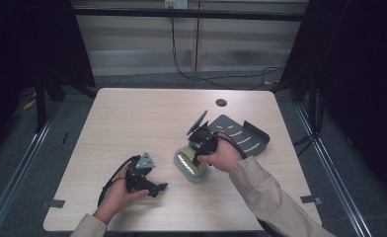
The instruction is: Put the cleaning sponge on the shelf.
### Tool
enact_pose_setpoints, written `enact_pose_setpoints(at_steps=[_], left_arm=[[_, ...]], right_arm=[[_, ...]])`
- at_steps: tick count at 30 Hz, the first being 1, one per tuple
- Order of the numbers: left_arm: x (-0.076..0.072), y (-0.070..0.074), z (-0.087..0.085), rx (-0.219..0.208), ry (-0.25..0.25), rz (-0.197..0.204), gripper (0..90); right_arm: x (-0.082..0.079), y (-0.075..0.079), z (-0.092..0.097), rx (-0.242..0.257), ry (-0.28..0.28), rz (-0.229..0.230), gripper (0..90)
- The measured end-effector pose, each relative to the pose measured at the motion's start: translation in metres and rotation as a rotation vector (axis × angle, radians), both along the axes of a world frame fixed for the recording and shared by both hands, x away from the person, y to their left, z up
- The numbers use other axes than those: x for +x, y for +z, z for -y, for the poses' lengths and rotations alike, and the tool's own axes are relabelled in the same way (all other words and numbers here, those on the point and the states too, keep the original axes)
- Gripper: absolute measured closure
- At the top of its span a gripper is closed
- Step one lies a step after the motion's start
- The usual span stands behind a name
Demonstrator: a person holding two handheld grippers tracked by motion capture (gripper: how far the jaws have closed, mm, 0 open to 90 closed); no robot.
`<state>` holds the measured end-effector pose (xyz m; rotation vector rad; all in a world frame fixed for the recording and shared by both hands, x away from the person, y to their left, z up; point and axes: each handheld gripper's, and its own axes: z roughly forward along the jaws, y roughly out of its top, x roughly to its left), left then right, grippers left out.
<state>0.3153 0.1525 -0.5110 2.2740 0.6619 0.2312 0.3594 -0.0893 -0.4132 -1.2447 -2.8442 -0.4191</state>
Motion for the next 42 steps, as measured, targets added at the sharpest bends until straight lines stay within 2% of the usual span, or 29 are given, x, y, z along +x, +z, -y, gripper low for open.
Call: enact_pose_setpoints(at_steps=[2, 5, 13, 22, 26, 28, 34, 42], left_arm=[[0.000, 0.000, 0.000, 0.000, 0.000, 0.000, 0.0], [0.000, 0.000, 0.000, -0.002, 0.003, 0.003, 0.0], [0.000, 0.000, 0.000, -0.003, 0.000, 0.001, 0.0], [0.000, 0.000, 0.000, -0.003, 0.000, 0.000, 0.0], [0.000, 0.000, 0.000, -0.003, 0.000, 0.000, 0.0], [0.000, 0.000, 0.000, 0.001, -0.006, -0.006, 0.0], [0.000, 0.000, 0.000, 0.002, -0.007, -0.006, 0.0], [0.000, 0.000, 0.000, 0.002, -0.006, -0.005, 0.0]], right_arm=[[0.002, -0.002, -0.002, -0.012, 0.009, -0.003, 53.8], [0.003, -0.005, -0.006, -0.021, -0.010, -0.020, 54.8], [0.007, -0.011, -0.016, -0.046, -0.017, -0.037, 58.1], [0.009, -0.016, -0.024, -0.067, -0.025, -0.047, 69.3], [0.008, -0.012, -0.024, -0.084, -0.028, -0.035, 70.6], [0.007, -0.008, -0.022, -0.071, -0.027, -0.022, 70.8], [0.003, 0.009, -0.012, -0.050, -0.037, -0.028, 71.0], [-0.002, 0.024, -0.004, -0.049, -0.016, -0.010, 71.0]])
